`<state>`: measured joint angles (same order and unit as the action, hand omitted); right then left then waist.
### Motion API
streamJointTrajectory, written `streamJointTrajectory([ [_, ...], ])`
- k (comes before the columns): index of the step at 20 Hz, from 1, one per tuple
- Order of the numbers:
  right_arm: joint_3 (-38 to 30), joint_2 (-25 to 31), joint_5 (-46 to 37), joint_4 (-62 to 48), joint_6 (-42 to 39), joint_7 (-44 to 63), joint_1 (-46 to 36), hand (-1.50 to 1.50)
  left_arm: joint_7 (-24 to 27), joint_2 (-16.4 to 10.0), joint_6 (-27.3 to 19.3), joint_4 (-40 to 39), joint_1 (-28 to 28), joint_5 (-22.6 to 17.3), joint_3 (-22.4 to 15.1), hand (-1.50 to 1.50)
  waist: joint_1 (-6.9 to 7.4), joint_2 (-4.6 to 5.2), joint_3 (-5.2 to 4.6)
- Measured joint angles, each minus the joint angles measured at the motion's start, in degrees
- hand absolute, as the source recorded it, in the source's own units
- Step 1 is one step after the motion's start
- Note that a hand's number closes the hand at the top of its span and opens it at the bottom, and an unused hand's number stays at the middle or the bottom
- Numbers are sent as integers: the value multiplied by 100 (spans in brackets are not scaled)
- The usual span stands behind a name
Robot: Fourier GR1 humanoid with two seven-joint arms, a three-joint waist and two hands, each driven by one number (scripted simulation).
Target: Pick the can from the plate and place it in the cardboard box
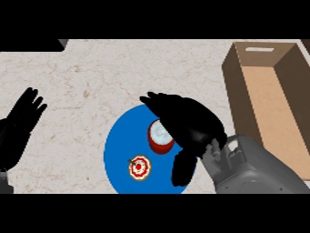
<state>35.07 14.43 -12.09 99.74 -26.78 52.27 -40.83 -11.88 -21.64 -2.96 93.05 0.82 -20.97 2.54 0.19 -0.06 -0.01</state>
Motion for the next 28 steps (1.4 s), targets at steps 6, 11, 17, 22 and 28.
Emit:
streamJointTrajectory([
  [6, -9, -283, -442, -280, -224, -101, -30, -150, 29, 128, 86, -52, 7, 122, 56, 0, 3, 2, 0],
  [11, -65, -471, -741, -487, -414, -189, 34, -150, -28, 167, 178, -70, 71, 163, 146, 0, 4, 3, 0],
  [17, 0, -779, -1154, -634, -514, -155, 230, -150, -139, 224, 219, 112, -9, 208, 254, 0, 4, 0, 0],
  [22, -97, -872, -1445, -745, -704, -265, 368, -150, -227, 277, 304, 194, -43, 227, 329, 0, 2, 1, 0],
  [28, -253, -1040, -1737, -959, -942, -390, 430, -150, -242, 353, 405, 206, -54, 301, 396, 0, 2, 1, 0],
])
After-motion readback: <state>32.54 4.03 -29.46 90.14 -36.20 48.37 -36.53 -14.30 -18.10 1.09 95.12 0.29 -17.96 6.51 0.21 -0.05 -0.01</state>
